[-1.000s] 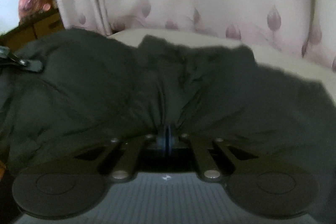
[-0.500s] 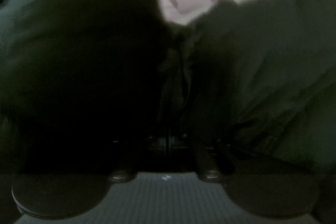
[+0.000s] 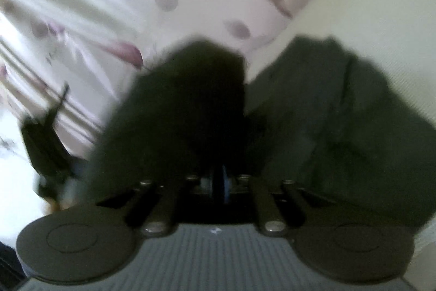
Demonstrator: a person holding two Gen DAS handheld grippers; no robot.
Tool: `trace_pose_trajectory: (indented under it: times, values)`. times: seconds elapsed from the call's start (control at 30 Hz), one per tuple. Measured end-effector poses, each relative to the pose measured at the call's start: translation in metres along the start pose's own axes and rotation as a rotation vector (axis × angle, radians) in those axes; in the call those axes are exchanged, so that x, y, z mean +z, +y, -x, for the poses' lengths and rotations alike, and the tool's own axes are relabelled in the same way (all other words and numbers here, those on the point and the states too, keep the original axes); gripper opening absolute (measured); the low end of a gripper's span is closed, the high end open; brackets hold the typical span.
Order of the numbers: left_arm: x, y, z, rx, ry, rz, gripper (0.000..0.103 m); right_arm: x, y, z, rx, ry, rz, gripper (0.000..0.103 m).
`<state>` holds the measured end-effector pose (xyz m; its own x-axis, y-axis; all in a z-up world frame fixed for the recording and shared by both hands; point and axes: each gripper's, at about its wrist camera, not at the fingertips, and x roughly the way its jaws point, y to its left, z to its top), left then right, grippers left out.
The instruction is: Fold large clothes
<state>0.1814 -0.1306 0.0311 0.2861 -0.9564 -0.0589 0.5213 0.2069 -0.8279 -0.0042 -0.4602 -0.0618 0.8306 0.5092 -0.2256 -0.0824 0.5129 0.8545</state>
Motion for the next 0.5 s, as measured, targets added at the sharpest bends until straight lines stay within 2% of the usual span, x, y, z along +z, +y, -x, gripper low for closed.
trace_pose_trajectory:
  times: [0.07, 0.1, 0.13, 0.17, 0.2, 0.23, 0.27, 0.37, 0.43, 0.5]
  values:
    - [-0.014, -0.005, 0.006, 0.010, -0.086, -0.068, 0.092, 0.007, -0.001, 0.009, 0.013, -0.014, -0.030, 0.018]
    - [-0.019, -0.008, 0.010, 0.015, -0.121, -0.095, 0.092, 0.011, -0.001, 0.012, 0.016, -0.011, -0.039, 0.030]
    - [-0.026, -0.011, 0.014, 0.022, -0.159, -0.125, 0.092, 0.013, 0.000, 0.015, 0.017, -0.013, -0.044, 0.049]
    - [-0.030, -0.013, 0.019, 0.032, -0.190, -0.144, 0.092, 0.017, 0.000, 0.013, 0.021, -0.016, -0.052, 0.058]
    - [-0.038, -0.017, 0.033, 0.046, -0.231, -0.159, 0.092, 0.024, -0.002, 0.008, 0.026, -0.015, -0.061, 0.072]
    - [-0.044, -0.017, 0.038, 0.065, -0.278, -0.158, 0.093, 0.027, -0.003, 0.012, 0.036, -0.016, -0.068, 0.078]
    - [-0.048, -0.014, 0.041, 0.074, -0.317, -0.139, 0.095, 0.032, -0.002, 0.015, 0.034, -0.025, -0.076, 0.078]
    - [-0.057, -0.010, 0.047, 0.080, -0.336, -0.089, 0.098, 0.048, 0.006, 0.021, 0.013, -0.049, -0.073, 0.082]
    - [-0.057, -0.006, 0.046, 0.085, -0.358, -0.087, 0.098, 0.055, 0.021, 0.014, 0.018, 0.008, -0.052, 0.083]
    - [-0.060, -0.011, 0.051, 0.103, -0.379, -0.102, 0.098, 0.054, 0.039, -0.001, -0.029, 0.075, 0.018, 0.085]
